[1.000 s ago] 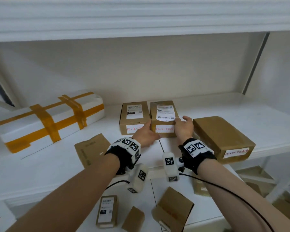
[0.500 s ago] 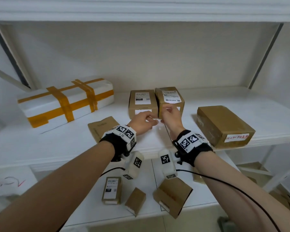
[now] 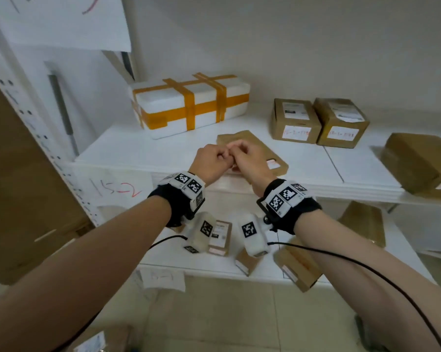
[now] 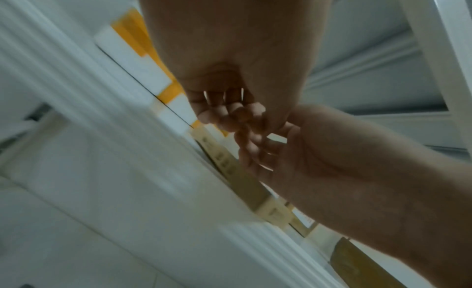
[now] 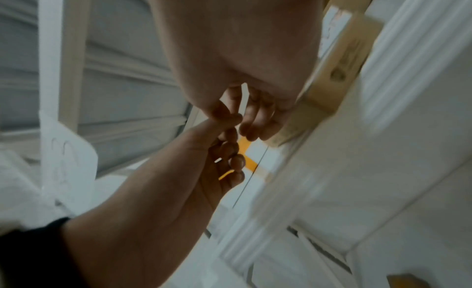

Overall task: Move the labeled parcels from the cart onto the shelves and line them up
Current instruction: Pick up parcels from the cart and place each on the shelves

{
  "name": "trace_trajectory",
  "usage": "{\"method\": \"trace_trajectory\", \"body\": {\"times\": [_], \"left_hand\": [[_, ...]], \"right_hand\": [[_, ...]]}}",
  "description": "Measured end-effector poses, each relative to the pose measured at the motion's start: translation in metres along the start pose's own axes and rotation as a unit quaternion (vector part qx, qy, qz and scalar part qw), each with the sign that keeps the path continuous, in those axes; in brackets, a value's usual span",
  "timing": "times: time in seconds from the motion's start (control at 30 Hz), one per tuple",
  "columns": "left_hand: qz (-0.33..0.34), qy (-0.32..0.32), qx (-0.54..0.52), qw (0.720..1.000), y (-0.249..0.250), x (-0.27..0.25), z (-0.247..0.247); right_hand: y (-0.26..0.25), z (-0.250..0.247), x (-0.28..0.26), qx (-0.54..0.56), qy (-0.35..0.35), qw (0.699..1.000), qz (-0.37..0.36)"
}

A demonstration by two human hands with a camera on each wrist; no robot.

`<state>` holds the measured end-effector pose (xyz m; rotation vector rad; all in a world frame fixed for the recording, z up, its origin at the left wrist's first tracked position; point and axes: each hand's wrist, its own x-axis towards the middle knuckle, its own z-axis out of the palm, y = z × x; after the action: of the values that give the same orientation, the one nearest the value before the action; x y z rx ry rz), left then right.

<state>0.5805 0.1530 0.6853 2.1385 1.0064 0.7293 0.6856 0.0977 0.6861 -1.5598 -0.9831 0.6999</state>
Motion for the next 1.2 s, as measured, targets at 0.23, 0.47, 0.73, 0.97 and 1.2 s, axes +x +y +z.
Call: {"method": "trace_trajectory", "body": {"times": [0.23, 0.47, 0.73, 0.97, 1.2], "left_hand": [[-0.023, 0.037, 0.0, 0.999, -0.105, -0.086, -0.084], [-0.128, 0.039, -0.002, 0.991, -0.24, -0.186, -0.128], [-0.242, 0.051, 0.034, 0.968, -0.375, -0.302, -0.128], [-0.363, 0.042, 0.04, 0.93, -0.489, -0.408, -0.105], [-0.497, 0.067, -0.02, 0.865, -0.591, -0.516, -0.071]], "right_hand": [[0.014, 0.148, -0.049, 0.016, -0.052, 0.999, 0.005], [0.073, 0.288, -0.112, -0.006, -0.159, 0.985, 0.064], [0.155, 0.403, -0.17, -0.047, -0.275, 0.951, 0.136], [0.261, 0.483, -0.237, -0.096, -0.332, 0.913, 0.215], [0.372, 0.547, -0.3, -0.132, -0.355, 0.882, 0.281]]}}
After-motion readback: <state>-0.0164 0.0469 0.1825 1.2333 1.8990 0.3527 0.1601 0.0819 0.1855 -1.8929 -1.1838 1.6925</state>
